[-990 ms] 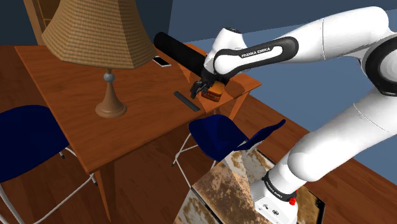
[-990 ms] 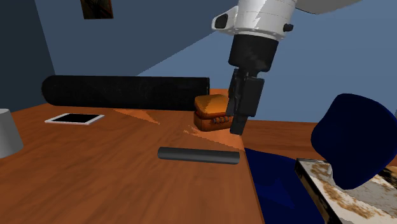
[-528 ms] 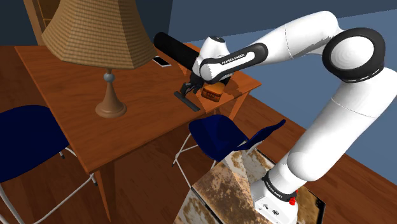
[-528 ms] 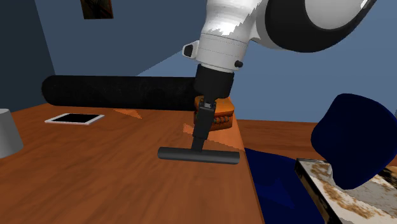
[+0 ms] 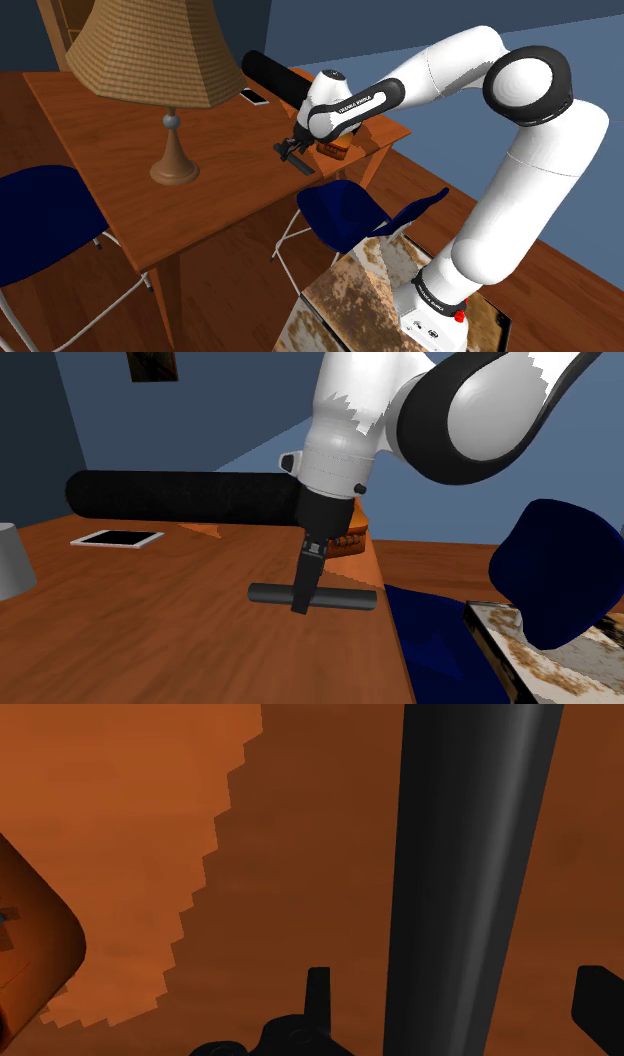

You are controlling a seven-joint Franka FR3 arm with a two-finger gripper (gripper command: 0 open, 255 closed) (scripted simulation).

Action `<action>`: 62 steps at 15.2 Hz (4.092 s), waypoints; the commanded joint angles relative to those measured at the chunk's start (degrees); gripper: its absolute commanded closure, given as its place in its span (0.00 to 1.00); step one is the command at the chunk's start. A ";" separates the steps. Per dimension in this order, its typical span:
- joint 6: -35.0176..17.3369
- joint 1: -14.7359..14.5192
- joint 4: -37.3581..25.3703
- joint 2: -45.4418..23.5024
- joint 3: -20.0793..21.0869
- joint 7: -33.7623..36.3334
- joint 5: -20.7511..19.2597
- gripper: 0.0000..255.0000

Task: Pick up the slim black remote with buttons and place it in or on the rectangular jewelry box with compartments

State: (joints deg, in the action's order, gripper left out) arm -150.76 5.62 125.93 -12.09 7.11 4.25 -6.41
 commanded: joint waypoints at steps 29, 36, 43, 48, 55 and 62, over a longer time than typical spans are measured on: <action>8.14 0.38 -2.64 5.63 0.65 -1.68 2.11 1.00; 13.21 0.46 -4.97 8.42 0.78 -2.45 3.04 1.00; 18.35 0.49 -7.91 10.65 0.82 -3.03 3.73 1.00; 22.05 0.50 -10.38 11.90 0.82 -3.36 4.09 1.00; 22.39 3.80 -9.57 13.20 -2.58 -11.17 6.17 1.00; 21.87 8.38 -9.87 12.22 -7.37 -21.95 8.78 1.00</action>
State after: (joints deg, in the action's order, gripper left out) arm -129.09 13.34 116.06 -0.06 0.40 -16.07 1.98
